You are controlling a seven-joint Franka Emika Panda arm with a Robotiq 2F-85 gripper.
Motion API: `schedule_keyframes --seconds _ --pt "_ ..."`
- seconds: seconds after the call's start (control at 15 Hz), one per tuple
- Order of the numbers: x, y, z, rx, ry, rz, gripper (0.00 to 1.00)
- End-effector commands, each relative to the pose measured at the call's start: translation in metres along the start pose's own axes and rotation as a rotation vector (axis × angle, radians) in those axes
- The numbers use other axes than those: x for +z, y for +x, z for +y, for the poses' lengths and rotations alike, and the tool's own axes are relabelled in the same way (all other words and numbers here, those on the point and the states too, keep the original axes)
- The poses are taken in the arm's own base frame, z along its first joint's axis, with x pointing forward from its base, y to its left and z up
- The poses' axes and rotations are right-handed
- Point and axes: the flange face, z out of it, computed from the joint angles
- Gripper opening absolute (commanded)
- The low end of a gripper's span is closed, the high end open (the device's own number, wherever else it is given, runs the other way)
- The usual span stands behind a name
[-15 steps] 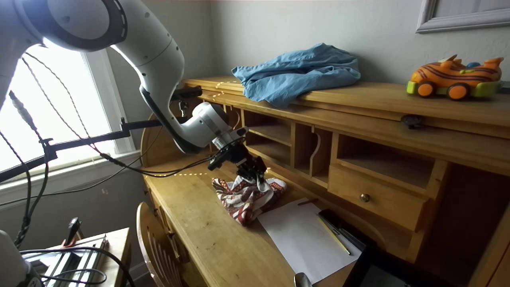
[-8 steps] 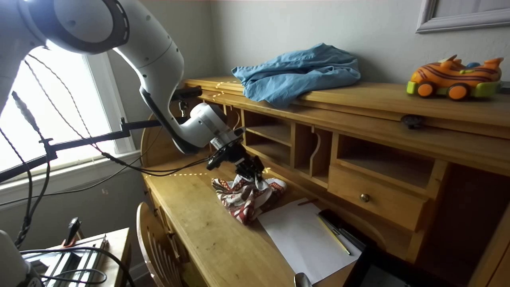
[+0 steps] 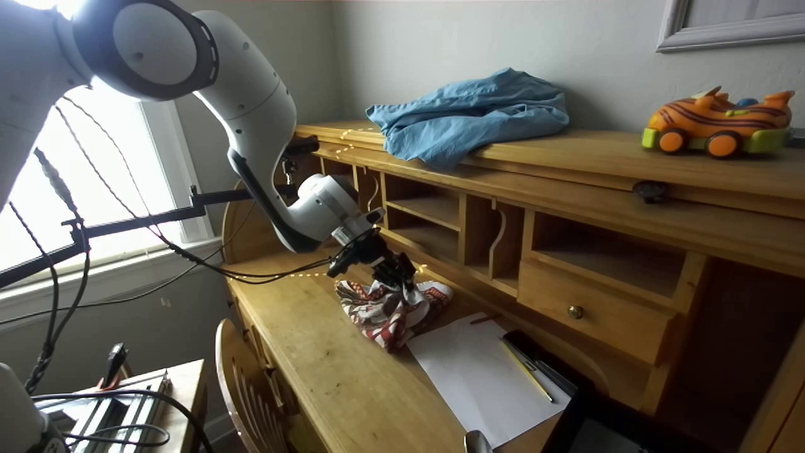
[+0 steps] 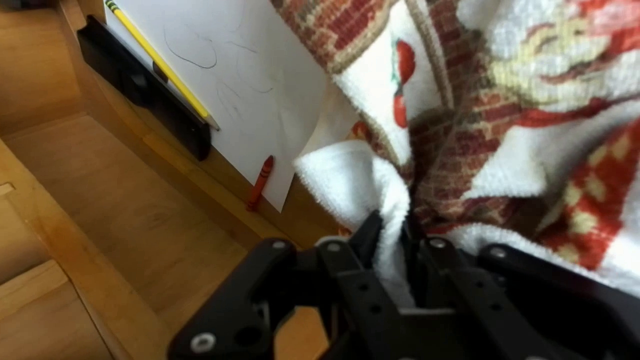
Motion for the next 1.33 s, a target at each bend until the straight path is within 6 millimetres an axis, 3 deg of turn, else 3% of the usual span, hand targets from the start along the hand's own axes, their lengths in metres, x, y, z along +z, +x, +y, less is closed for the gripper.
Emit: schedule_keyframes --seconds 0.0,0.13,0.2,0.27,0.87,1.27 --pt "0.004 0.005 -0.007 0.03 -0.033 0.028 0.03" --pt "0.005 0.006 -0.008 0.033 -0.036 0.029 0.04" --pt "0.004 0.006 -0.009 0.033 -0.035 0.026 0.35" --pt "0.004 0.007 -0.009 0.036 -0.035 0.022 0.36" --pt "-0.002 0.014 -0.014 0.045 -0.035 0.002 0.98" --pt "-0.007 0.016 -0.02 0.06 0.022 -0.04 1.0"
